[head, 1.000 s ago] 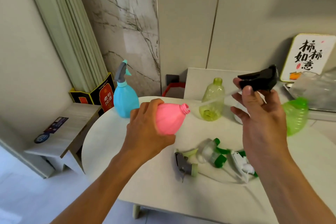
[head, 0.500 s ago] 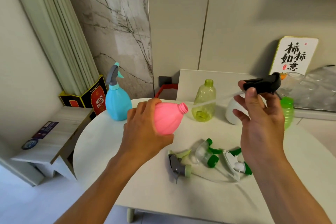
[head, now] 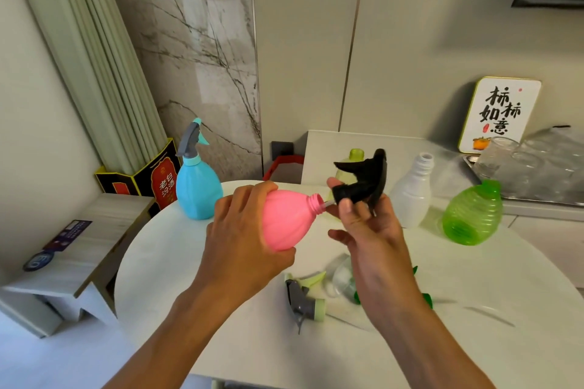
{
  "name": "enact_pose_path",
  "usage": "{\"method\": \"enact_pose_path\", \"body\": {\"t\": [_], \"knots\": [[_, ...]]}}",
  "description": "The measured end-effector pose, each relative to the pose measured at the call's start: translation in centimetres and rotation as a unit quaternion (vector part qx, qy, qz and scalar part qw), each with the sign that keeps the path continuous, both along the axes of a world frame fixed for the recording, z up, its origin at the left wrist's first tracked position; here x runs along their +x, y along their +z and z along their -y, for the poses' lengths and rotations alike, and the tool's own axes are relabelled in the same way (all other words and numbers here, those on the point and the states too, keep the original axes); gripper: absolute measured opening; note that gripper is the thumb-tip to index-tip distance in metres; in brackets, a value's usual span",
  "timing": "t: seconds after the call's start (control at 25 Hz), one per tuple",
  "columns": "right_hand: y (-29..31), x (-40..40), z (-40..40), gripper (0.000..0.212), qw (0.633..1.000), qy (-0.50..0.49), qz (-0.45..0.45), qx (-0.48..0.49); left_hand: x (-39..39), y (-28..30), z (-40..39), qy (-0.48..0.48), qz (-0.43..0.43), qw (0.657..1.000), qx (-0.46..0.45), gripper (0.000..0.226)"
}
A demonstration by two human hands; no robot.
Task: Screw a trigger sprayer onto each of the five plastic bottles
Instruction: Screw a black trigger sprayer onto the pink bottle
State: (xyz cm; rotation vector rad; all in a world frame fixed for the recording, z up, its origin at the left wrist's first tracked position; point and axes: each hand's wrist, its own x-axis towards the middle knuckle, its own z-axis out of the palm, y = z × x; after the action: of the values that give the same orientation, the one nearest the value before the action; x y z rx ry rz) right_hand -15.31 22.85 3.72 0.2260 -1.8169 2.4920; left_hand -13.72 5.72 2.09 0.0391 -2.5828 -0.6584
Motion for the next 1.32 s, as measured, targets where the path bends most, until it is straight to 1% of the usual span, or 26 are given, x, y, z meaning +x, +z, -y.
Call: {"method": "enact_pose_path", "body": {"t": [0.12, 0.2, 0.28, 0.36, 0.48, 0.6, 0.68, 0.76, 0.8, 0.84, 0.92, 1.0, 1.08, 1.12, 1.16, 1.2, 1.24, 1.32], "knots": [[-0.6, 0.0, 0.6, 0.036, 1.000, 0.020, 0.004, 0.014, 0.2, 0.0, 0.0, 0.004, -0.013, 1.000, -0.009, 0.101], [-1.2, -0.2, 0.8, 0.032, 0.999, 0.033, 0.013, 0.035, 0.3, 0.1, 0.2, 0.017, -0.042, 0.998, -0.033, 0.098], [-1.7, -0.2, 0.8, 0.036, 0.996, 0.047, 0.025, 0.067, 0.4, 0.0, 0.6, 0.025, -0.068, 0.995, -0.073, 0.098], [-1.7, -0.2, 0.8, 0.037, 0.994, 0.062, 0.034, 0.088, 0.6, 0.2, 0.9, 0.022, -0.069, 0.991, -0.109, 0.101], [-1.4, -0.5, 0.0, 0.038, 0.992, 0.069, 0.036, 0.095, 0.9, 0.8, 0.8, 0.018, -0.073, 0.988, -0.132, 0.103], [-0.8, -0.5, -0.7, 0.043, 0.985, 0.140, 0.055, 0.087, 1.1, 1.3, 1.4, 0.033, -0.058, 0.983, -0.173, 0.102], [-0.3, -0.4, -0.9, 0.037, 0.980, 0.158, 0.093, 0.078, 1.1, 1.4, 1.8, 0.024, -0.059, 0.979, -0.195, 0.102], [-0.1, -0.4, -1.0, 0.026, 0.981, 0.137, 0.116, 0.074, 1.2, 1.3, 1.6, 0.001, -0.067, 0.975, -0.214, 0.102], [-0.1, -0.5, -1.1, 0.024, 0.983, 0.125, 0.113, 0.078, 1.3, 1.4, 1.4, -0.006, -0.068, 0.973, -0.222, 0.101], [0.0, -0.5, -1.3, 0.028, 0.985, 0.117, 0.095, 0.086, 1.4, 1.4, 1.2, -0.008, -0.065, 0.972, -0.225, 0.100], [0.2, -0.5, -1.6, 0.041, 0.987, 0.111, 0.023, 0.115, 1.7, 1.4, 1.3, -0.013, -0.048, 0.977, -0.208, 0.099], [0.3, -0.5, -1.9, 0.050, 0.979, 0.126, -0.057, 0.147, 2.1, 1.7, 1.6, -0.029, -0.005, 0.988, -0.152, 0.097], [0.5, -0.5, -2.4, 0.048, 0.969, 0.141, -0.106, 0.172, 2.3, 1.8, 1.8, -0.072, 0.076, 0.993, -0.059, 0.095], [0.6, -0.5, -2.6, 0.045, 0.966, 0.146, -0.116, 0.176, 2.3, 1.9, 1.9, -0.092, 0.117, 0.989, -0.015, 0.094], [0.9, -0.6, -2.9, 0.041, 0.965, 0.154, -0.118, 0.178, 2.4, 2.0, 1.9, -0.106, 0.144, 0.984, 0.011, 0.094], [1.1, -0.7, -3.2, 0.039, 0.961, 0.160, -0.119, 0.190, 2.4, 2.1, 1.8, -0.116, 0.152, 0.981, 0.013, 0.094], [1.2, -0.7, -3.4, 0.036, 0.955, 0.164, -0.125, 0.213, 2.5, 2.0, 1.7, -0.119, 0.145, 0.982, -0.005, 0.094], [1.2, -0.6, -3.4, 0.034, 0.937, 0.163, -0.143, 0.274, 2.4, 1.9, 1.6, -0.106, 0.111, 0.986, -0.068, 0.094]]}}
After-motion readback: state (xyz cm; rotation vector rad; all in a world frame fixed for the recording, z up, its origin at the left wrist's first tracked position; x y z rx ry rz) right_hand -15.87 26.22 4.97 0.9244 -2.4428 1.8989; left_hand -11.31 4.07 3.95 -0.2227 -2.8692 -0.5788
